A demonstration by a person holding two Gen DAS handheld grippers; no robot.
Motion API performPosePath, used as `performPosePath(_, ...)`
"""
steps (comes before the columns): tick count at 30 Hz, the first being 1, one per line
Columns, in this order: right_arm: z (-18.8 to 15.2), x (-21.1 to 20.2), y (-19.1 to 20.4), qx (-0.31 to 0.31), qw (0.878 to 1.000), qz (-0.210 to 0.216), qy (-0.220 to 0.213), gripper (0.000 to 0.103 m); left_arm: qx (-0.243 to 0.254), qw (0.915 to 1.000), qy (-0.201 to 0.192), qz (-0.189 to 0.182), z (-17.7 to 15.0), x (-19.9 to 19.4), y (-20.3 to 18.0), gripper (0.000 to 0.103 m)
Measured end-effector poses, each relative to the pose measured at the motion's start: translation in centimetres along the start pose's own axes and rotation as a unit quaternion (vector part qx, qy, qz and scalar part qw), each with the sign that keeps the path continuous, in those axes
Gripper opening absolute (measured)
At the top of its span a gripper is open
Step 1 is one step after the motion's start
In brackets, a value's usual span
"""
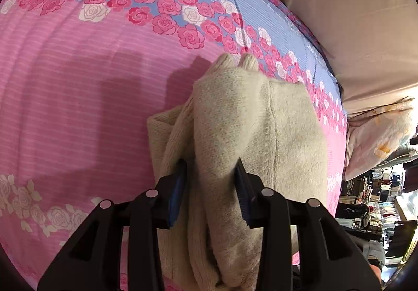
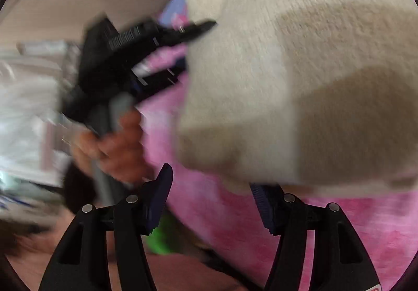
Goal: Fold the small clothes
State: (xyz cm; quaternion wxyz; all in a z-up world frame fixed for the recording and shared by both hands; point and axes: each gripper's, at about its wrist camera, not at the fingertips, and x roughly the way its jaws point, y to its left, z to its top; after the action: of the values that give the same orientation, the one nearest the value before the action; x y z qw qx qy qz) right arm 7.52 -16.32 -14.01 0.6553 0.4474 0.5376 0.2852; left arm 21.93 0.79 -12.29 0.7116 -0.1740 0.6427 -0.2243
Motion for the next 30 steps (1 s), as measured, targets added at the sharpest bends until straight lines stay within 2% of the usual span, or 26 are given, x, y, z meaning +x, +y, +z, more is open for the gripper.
performPosePath(3, 0.5, -0.7, 0.6, 0.009, 0.998, 0.052, -0.023, 0.06, -0.011, 0.9999, -0.001, -0.008, 0.1, -0.2, 0.4, 0.036)
performPosePath(7, 1.5, 0.2, -1.5, 0.079, 0.994, 0.069, -0.021, 0.063, -0.01, 0.9999, 0.002, -0.004, 0.2, 0.0, 0.4, 0.036)
performPosePath(8, 1.6, 0.0, -1.8, 0.087, 0.993, 0.071, -0.026, 0.058, -0.009, 1.0, 0.002, -0.003, 0.2, 0.1, 0.4, 0.036)
performPosePath(9, 1.7, 0.1, -1.8, 0.089, 0.993, 0.07, -0.026, 0.028, -0.01, 0.9999, 0.002, -0.002, 0.3, 0.1, 0.3, 0.036)
performPosePath(10, 1.7, 0.3, -1.5, 0.078, 0.995, 0.06, -0.022, 0.02, -0.011, 0.9999, 0.002, 0.0, 0.4, 0.0, 0.4, 0.036)
performPosePath(12, 1.3, -0.3, 0.6, 0.018, 1.0, 0.008, -0.012, 0.016, -0.012, 0.9999, -0.001, 0.004, 0.7, -0.4, 0.3, 0.035)
performPosePath(14, 1.3, -1.1, 2.9, -0.039, 0.998, -0.04, 0.002, 0.015, -0.002, 0.9998, -0.015, 0.015, 0.7, -1.6, -0.1, 0.034)
performPosePath(16, 0.4, -1.0, 4.7, -0.109, 0.987, -0.115, 0.028, 0.014, 0.015, 0.9981, -0.023, 0.054, 0.4, -2.1, -0.1, 0.035)
performPosePath(18, -0.4, 0.8, 4.5, -0.156, 0.967, -0.192, 0.066, 0.014, 0.014, 0.997, 0.0, 0.077, -0.2, -0.6, 0.7, 0.035)
performPosePath(20, -0.8, 3.3, 3.3, -0.182, 0.945, -0.26, 0.081, 0.016, 0.006, 0.9964, -0.007, 0.084, -0.8, 0.2, 1.3, 0.036)
performPosePath(22, -0.8, 3.0, 3.9, -0.185, 0.947, -0.253, 0.068, 0.026, 0.003, 0.9964, -0.014, 0.083, -0.7, 0.0, 1.4, 0.036)
performPosePath(24, -0.9, 1.9, 5.7, -0.197, 0.945, -0.255, 0.06, 0.027, 0.006, 0.9967, -0.021, 0.078, -0.3, -0.7, 1.1, 0.036)
performPosePath(26, -2.1, -1.1, 8.1, -0.226, 0.945, -0.231, 0.053, 0.027, 0.025, 0.9957, -0.028, 0.084, 0.0, -1.5, 0.5, 0.036)
performPosePath(27, -2.5, -2.9, 8.7, -0.242, 0.941, -0.233, 0.033, 0.027, 0.033, 0.9948, -0.031, 0.091, 0.0, -1.5, 0.2, 0.036)
performPosePath(28, -2.8, -5.6, 9.6, -0.259, 0.935, -0.242, -0.006, 0.024, 0.04, 0.9937, -0.031, 0.1, 0.0, -1.5, 0.1, 0.036)
performPosePath(30, -1.5, -9.3, 9.8, -0.246, 0.93, -0.263, -0.067, 0.023, 0.043, 0.9928, -0.028, 0.108, -0.4, -1.1, 0.1, 0.036)
